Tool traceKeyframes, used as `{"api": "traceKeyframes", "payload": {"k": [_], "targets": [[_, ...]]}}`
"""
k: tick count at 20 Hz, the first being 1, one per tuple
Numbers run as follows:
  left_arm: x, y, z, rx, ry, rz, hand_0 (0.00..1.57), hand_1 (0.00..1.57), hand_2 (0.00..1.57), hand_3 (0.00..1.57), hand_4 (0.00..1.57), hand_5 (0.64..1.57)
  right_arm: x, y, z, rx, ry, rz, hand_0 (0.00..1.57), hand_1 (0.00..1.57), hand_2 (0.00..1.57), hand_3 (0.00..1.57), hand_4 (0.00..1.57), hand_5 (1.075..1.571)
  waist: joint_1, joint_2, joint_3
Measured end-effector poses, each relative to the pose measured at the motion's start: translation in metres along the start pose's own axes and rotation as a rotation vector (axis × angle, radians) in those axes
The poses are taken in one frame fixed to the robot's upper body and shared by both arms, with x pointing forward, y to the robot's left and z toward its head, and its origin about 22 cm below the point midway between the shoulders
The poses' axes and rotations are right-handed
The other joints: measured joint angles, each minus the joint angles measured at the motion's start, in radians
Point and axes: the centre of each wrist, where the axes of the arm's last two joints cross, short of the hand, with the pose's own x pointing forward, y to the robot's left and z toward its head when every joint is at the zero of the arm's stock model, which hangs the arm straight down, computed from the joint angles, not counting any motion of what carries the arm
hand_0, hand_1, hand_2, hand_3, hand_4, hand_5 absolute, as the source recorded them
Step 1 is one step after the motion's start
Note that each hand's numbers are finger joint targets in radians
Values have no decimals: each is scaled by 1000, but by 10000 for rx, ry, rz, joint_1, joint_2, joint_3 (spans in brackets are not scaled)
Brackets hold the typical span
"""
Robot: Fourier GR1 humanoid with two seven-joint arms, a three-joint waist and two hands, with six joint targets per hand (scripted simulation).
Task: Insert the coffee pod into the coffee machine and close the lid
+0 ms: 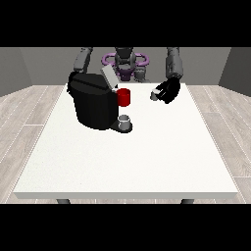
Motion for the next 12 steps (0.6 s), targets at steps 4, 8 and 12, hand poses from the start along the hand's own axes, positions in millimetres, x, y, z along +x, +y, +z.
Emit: {"api": "traceKeyframes", "payload": {"k": [4,8,12], "targets": [[25,15,-15,9,-161,368,1385,1385,1417,1373,592,1571,-11,-3,3,33,218,113,0,0,0,0,235,1571,51,-307,1],[44,11,-24,-226,-210,756,1385,1385,1417,1373,592,1571,-14,-3,4,36,503,333,0,0,0,0,273,1571,120,-735,0],[57,-8,-27,-666,-215,829,1461,1461,1471,1425,629,1571,-20,-11,9,-47,830,305,0,0,0,0,317,1571,236,-1188,1]]}}
